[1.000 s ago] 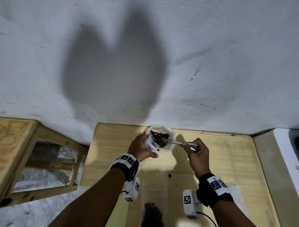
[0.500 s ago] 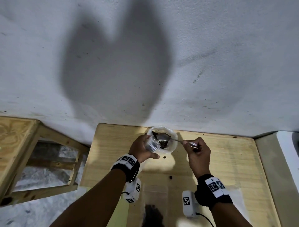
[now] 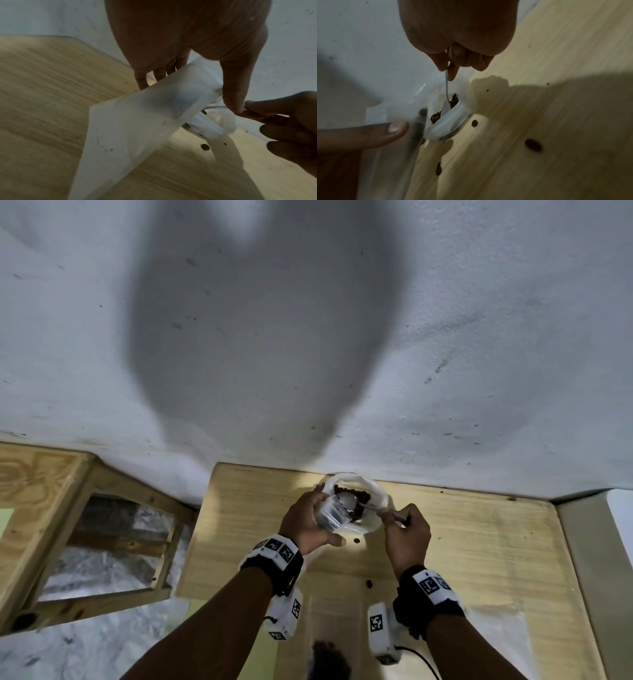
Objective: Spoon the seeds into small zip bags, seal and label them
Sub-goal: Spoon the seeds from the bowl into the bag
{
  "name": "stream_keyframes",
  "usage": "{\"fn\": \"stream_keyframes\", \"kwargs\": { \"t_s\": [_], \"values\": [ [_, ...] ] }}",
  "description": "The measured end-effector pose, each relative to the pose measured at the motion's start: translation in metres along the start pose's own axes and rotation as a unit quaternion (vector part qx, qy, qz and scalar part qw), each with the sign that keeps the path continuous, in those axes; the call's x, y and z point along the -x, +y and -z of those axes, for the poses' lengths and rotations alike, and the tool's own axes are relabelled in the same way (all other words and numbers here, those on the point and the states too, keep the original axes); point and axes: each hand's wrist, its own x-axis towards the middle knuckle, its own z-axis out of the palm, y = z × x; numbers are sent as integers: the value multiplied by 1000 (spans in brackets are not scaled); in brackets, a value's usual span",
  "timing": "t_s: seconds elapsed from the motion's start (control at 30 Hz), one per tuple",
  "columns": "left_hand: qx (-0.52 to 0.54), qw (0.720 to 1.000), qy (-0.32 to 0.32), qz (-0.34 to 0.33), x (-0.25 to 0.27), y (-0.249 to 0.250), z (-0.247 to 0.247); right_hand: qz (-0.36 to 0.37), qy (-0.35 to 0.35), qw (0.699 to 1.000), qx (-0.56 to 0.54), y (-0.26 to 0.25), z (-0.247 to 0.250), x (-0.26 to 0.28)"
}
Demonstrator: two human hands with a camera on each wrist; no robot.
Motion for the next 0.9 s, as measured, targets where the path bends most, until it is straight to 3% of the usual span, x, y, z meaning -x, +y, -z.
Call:
{"fn": "stream_keyframes", "kwargs": {
  "t_s": [0.27,0.5,0.7,0.9],
  "values": [
    [12,1000,-11,1,-2,2,-1,-122,-28,989,-81,-12,-33,-2],
    [35,999,3,14,-6,0,1,-203,-6,969,-140,2,-6,-16],
    [26,1000,3,13,-8,0,1,-184,-10,965,-185,6,25,-20],
    [-13,1000,1,-6,-7,-2,-2,-92,-50,976,-191,-3,46,-11]
  ]
}}
